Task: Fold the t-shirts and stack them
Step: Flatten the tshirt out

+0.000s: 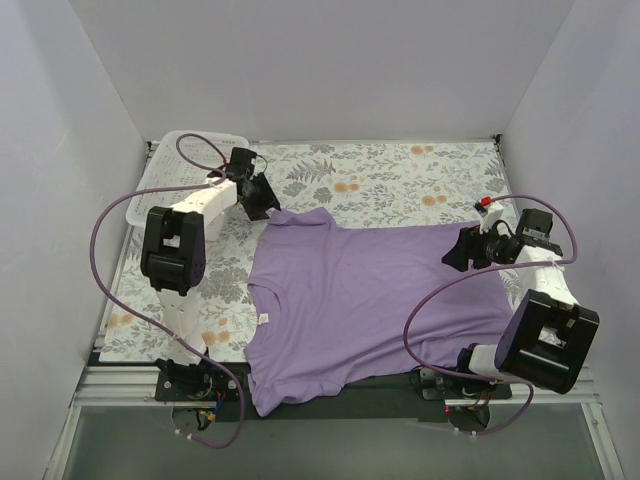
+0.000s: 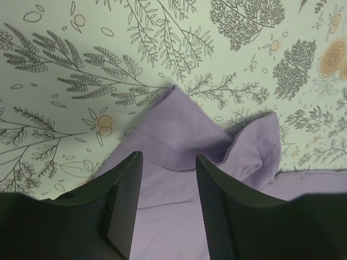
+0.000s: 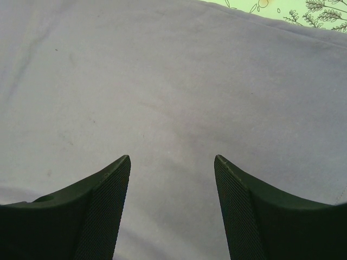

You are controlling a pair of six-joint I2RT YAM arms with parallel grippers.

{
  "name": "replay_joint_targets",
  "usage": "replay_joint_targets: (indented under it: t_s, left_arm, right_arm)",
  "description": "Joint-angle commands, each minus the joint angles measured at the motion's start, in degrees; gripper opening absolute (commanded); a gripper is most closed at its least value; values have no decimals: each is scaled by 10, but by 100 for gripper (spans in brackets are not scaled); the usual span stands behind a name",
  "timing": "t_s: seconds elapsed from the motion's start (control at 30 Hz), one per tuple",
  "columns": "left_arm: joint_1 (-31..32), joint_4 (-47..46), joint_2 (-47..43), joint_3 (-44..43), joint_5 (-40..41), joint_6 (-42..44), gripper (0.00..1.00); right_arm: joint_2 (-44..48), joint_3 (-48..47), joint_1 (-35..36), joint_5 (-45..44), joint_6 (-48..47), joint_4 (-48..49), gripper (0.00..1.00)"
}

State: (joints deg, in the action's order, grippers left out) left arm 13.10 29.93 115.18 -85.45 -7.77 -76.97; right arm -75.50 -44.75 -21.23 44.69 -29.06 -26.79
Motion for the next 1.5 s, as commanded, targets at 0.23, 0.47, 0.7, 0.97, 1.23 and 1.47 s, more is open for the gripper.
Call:
replay_joint_targets:
  t_s: [0.23,0.47,0.7,0.97,1.23,1.47]
  left_arm:
    - [17,47,43,-68,93,49,42]
    - [22,64,63,-81,104,70,41]
    - [25,65,72,-82,92,76,33]
    - [25,68,76,-87,87,83,29]
    - [25,69,68,-96,83,89,18]
    - [25,79,50,-118,84,105,12]
  right_arm:
    - [-5,2,2,1,1,13,69]
    - [-10,2,2,1,1,12,69]
    - [-10,3,2,0,2,13,69]
    - [-9,2,2,0,2,12,69]
    - [-9,4,1,0,2,11,69]
    - [-10,4,1,0,1,11,69]
